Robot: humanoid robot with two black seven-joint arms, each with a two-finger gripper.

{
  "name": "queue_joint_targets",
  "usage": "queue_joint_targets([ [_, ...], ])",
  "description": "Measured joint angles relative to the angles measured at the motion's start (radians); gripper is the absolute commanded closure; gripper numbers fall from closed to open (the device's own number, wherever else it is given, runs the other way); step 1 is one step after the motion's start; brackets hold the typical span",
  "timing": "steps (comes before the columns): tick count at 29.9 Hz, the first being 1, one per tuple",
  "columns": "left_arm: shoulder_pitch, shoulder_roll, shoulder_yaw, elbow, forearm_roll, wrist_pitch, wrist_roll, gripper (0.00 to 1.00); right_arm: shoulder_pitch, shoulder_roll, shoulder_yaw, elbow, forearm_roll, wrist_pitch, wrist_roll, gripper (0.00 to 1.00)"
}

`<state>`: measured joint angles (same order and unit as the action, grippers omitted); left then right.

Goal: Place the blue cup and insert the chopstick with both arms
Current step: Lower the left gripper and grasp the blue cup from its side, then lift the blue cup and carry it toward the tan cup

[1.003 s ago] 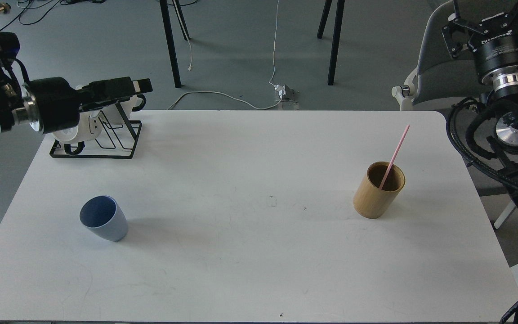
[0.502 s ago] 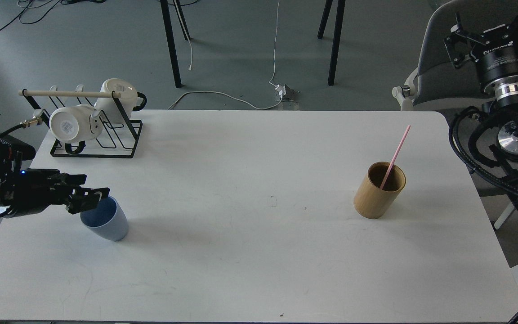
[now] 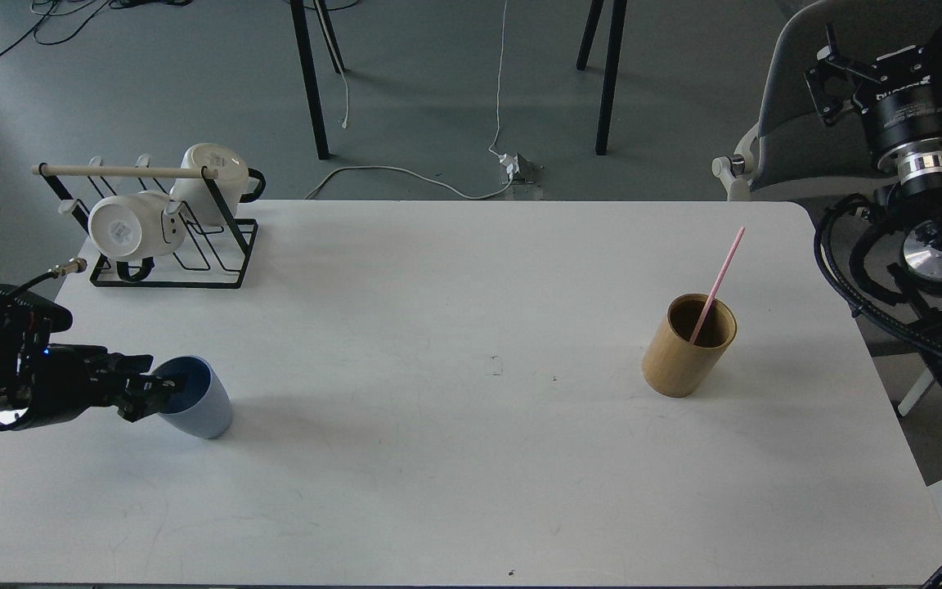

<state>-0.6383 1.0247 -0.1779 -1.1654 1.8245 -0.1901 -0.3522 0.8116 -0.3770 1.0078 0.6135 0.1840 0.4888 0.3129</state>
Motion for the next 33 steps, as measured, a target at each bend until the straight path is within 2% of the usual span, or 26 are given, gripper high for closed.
queue_joint_targets([
  [1, 0.001, -0.003, 0.0, 0.003, 0.0, 0.0, -0.002, 0.97, 0.0, -0.001, 0.0, 0.0, 0.0, 0.0, 0.0, 0.01],
  [12, -0.023, -0.003, -0.003, -0.004, 0.0, -0.018, -0.059, 1.0, 0.001, -0.004, 0.0, -0.003, 0.0, 0.0, 0.0, 0.01],
  [14, -0.055, -0.003, -0.005, -0.02, 0.0, -0.048, -0.064, 1.0, 0.001, -0.006, 0.0, -0.003, 0.0, 0.0, 0.001, 0.01],
  [17, -0.139, -0.005, -0.007, -0.065, -0.001, -0.141, -0.06, 1.0, 0.001, -0.017, -0.002, 0.001, 0.0, 0.0, 0.001, 0.01],
  [20, -0.251, -0.036, -0.009, -0.109, 0.0, -0.246, -0.043, 1.0, 0.006, -0.039, -0.008, 0.001, -0.001, 0.0, -0.003, 0.01],
  [22, -0.332, -0.1, -0.009, -0.125, 0.0, -0.284, -0.022, 1.0, 0.016, -0.062, -0.011, 0.002, -0.003, 0.0, -0.006, 0.01],
  [27, -0.469, -0.306, -0.004, -0.13, 0.009, -0.298, 0.038, 1.0, 0.057, -0.113, -0.019, 0.0, -0.011, 0.0, -0.01, 0.01],
  [33, -0.504, -0.551, 0.004, -0.107, 0.065, -0.299, 0.107, 1.0, 0.094, -0.144, -0.024, 0.002, -0.014, -0.01, -0.011, 0.01],
])
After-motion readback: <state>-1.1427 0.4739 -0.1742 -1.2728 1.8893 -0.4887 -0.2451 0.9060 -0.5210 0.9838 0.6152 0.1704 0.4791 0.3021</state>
